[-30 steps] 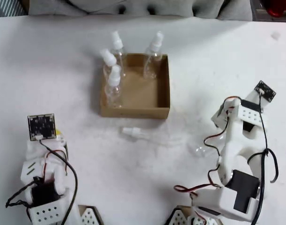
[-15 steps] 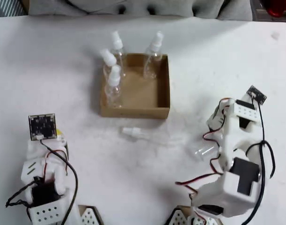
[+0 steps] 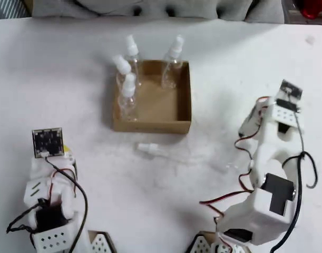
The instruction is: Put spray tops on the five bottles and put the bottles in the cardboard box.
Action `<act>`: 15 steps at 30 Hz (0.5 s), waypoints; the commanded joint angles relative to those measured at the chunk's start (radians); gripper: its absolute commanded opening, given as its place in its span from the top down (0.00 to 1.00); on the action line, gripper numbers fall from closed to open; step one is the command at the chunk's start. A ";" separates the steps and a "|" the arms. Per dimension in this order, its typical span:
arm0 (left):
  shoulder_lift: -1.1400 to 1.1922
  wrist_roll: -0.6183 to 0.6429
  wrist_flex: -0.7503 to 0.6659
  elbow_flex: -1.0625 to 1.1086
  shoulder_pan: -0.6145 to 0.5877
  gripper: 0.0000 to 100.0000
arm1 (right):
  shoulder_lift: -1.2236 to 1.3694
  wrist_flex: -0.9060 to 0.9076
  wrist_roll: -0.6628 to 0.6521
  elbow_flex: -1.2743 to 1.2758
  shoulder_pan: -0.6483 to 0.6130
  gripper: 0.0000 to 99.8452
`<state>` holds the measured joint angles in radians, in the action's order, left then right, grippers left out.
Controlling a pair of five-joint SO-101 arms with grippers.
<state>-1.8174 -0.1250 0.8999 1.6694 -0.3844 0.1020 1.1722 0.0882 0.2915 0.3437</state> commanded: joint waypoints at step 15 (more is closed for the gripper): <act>-0.012 -0.012 -0.002 -0.025 0.008 0.98 | 0.044 0.051 -0.885 -0.150 0.150 0.98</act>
<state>-1.8174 -0.1250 0.9014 1.6694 -0.3844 0.1435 1.2582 -0.8078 0.1611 0.4833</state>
